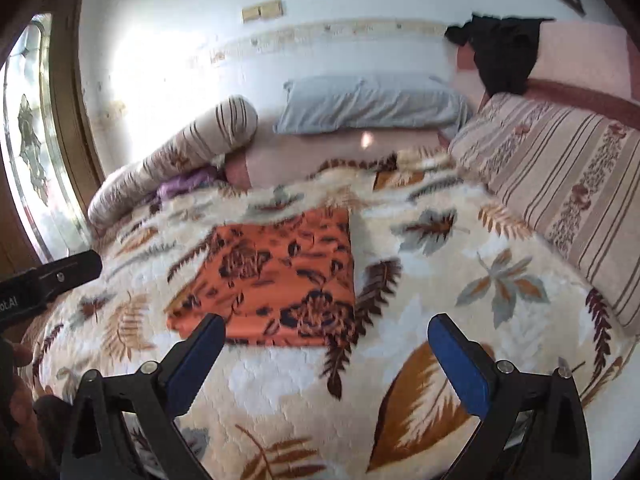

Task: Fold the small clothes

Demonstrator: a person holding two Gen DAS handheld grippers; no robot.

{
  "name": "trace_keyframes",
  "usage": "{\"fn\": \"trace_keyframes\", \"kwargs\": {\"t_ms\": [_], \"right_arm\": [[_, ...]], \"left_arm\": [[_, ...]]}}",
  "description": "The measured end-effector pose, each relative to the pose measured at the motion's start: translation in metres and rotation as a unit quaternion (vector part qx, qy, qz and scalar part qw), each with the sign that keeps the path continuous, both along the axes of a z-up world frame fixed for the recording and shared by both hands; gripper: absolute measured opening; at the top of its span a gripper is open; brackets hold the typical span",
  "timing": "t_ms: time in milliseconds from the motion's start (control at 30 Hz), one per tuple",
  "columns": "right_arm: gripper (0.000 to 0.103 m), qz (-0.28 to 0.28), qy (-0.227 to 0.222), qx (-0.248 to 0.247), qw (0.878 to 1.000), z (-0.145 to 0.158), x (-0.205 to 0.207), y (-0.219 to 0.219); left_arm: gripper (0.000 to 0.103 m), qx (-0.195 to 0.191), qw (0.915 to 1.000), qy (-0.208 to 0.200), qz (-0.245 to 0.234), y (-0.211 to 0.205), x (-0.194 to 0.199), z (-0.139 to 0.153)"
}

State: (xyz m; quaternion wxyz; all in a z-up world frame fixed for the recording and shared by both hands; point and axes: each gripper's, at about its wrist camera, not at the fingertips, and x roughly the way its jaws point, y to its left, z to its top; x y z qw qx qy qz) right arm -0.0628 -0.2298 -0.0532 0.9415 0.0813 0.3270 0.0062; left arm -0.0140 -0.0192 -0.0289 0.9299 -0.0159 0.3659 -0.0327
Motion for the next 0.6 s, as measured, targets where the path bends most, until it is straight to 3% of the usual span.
{"fn": "trace_keyframes", "kwargs": {"t_ms": [67, 167, 267, 367, 467, 567, 600], "right_arm": [[0.102, 0.029, 0.055, 0.036, 0.997, -0.021, 0.011, -0.004], [0.102, 0.037, 0.081, 0.126, 0.988, -0.036, 0.024, -0.022], [0.102, 0.055, 0.085, 0.225, 0.969, -0.045, 0.048, -0.04], [0.102, 0.047, 0.105, 0.3, 0.947, -0.06, 0.08, -0.057], [0.102, 0.018, 0.113, 0.321, 0.94, -0.073, 0.096, -0.069], [0.102, 0.012, 0.115, 0.316, 0.942, -0.08, 0.103, -0.072], [0.102, 0.013, 0.12, 0.309, 0.944, -0.081, 0.105, -0.071]], "left_arm": [[0.103, 0.008, 0.9991, 0.034, 0.024, 0.011, 0.01, -0.026], [0.103, 0.006, 0.9964, 0.064, 0.055, 0.031, 0.032, -0.054], [0.103, 0.005, 0.9946, 0.083, 0.062, 0.039, 0.062, -0.068], [0.103, -0.011, 0.9947, 0.095, 0.038, 0.036, 0.09, -0.076], [0.103, -0.044, 0.9919, 0.119, 0.007, 0.032, 0.117, -0.094], [0.098, -0.025, 0.9789, 0.197, 0.047, 0.048, 0.147, -0.141], [0.097, -0.065, 0.9761, 0.202, 0.047, 0.059, 0.148, -0.146]]}}
